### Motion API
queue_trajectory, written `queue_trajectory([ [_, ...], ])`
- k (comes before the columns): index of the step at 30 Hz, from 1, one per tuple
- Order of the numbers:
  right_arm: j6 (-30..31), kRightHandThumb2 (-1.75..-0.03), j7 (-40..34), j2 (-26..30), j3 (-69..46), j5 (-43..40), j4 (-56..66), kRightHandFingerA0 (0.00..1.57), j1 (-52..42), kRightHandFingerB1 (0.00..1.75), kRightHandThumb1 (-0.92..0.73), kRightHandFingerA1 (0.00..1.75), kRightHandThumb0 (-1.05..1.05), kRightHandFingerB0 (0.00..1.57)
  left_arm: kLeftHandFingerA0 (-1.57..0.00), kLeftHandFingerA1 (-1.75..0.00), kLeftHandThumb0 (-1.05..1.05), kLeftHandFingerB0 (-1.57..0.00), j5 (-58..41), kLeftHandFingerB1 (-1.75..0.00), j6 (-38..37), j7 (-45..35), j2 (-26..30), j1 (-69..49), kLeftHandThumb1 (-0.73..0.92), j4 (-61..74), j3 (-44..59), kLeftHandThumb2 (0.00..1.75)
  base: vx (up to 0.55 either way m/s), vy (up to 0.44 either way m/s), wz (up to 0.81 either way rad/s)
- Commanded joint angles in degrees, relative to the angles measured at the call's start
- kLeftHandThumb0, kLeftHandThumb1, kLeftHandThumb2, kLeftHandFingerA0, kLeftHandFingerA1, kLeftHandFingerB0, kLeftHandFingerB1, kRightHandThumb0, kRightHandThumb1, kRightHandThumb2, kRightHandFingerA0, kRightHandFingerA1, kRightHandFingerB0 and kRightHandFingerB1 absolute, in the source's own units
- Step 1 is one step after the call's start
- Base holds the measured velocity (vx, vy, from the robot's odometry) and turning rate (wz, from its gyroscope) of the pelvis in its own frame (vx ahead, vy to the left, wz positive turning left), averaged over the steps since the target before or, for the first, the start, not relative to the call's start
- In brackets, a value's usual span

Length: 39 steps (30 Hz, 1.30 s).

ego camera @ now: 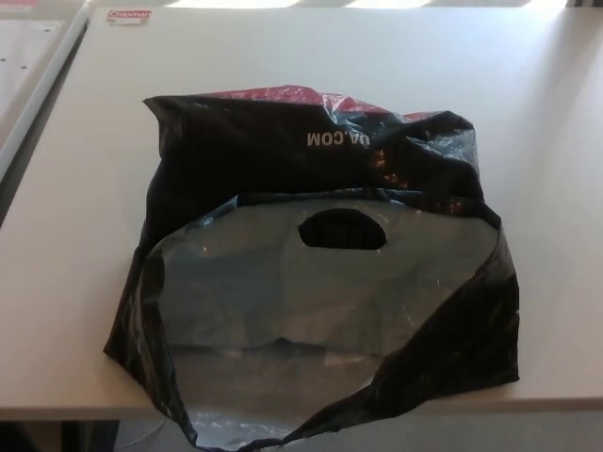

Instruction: A plastic bag is kept infront of the robot in the middle of the desk and the robot uses both its hands to grab it from the top and lifts it up and then releases it.

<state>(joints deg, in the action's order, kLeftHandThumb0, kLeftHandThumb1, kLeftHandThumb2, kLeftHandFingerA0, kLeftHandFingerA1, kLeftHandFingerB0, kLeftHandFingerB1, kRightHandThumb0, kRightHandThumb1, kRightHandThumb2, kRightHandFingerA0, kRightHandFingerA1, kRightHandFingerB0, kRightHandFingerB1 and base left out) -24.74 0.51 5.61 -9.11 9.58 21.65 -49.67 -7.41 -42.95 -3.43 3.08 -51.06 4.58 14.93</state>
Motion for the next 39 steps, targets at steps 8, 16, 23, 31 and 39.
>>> queue_trajectory([
  [8, 22.2, -0.81, 8.0, 11.6, -1.7, -5.5, 8.3, 0.01, 27.8, 0.22, -0.41, 0.36, -0.67, 0.0, -0.48, -0.4, -0.33, -0.31, -9.8, -0.34, -0.6, -0.8, 13.8, 20.8, 0.61, 5.7, 14.2, 0.59, 0.0, 0.0, 0.0],
  [16, 23.6, -0.58, 5.6, 12.1, -1.6, -2.7, 2.0, 0.1, 39.7, 0.11, -0.6, 0.33, -0.57, 0.0, -0.48, -0.38, -0.25, -0.31, -3.1, -0.32, -1.7, -0.9, 16.9, 33.8, 0.59, -9.4, 14.0, 0.57, 0.0, 0.0, 0.0],
  [23, 24.3, -0.78, 2.9, 10.6, 0.9, 1.8, -3.5, 0.05, 43.6, 0.26, -0.38, 0.46, -0.57, 0.0, -0.49, -0.39, -0.26, -0.3, -0.6, -0.31, 1.0, -1.9, 18.5, 39.4, 0.6, -18.6, 11.8, 0.58, 0.0, 0.0, 0.0],
  [31, 23.6, -0.7, 0.1, 9.4, 3.9, 5.2, -10.3, 0.07, 48.1, 0.05, -0.51, 0.41, -0.5, 0.0, -0.57, -0.39, -0.36, -0.28, -6.0, -0.31, 12.5, -9.2, 23.2, 44.6, 0.55, -19.1, 6.7, 0.58, 0.0, 0.0, 0.0],
  [39, 23.1, -0.56, -2.3, 8.3, 5.7, 7.9, -13.2, 0.15, 50.7, 0.12, -0.58, 0.36, -0.43, 0.0, -0.57, -0.41, -0.32, -0.3, -5.8, -0.31, 14.8, -10.7, 23.1, 46.8, 0.51, -18.0, 5.0, 0.56, 0.0, 0.0, 0.0],
])
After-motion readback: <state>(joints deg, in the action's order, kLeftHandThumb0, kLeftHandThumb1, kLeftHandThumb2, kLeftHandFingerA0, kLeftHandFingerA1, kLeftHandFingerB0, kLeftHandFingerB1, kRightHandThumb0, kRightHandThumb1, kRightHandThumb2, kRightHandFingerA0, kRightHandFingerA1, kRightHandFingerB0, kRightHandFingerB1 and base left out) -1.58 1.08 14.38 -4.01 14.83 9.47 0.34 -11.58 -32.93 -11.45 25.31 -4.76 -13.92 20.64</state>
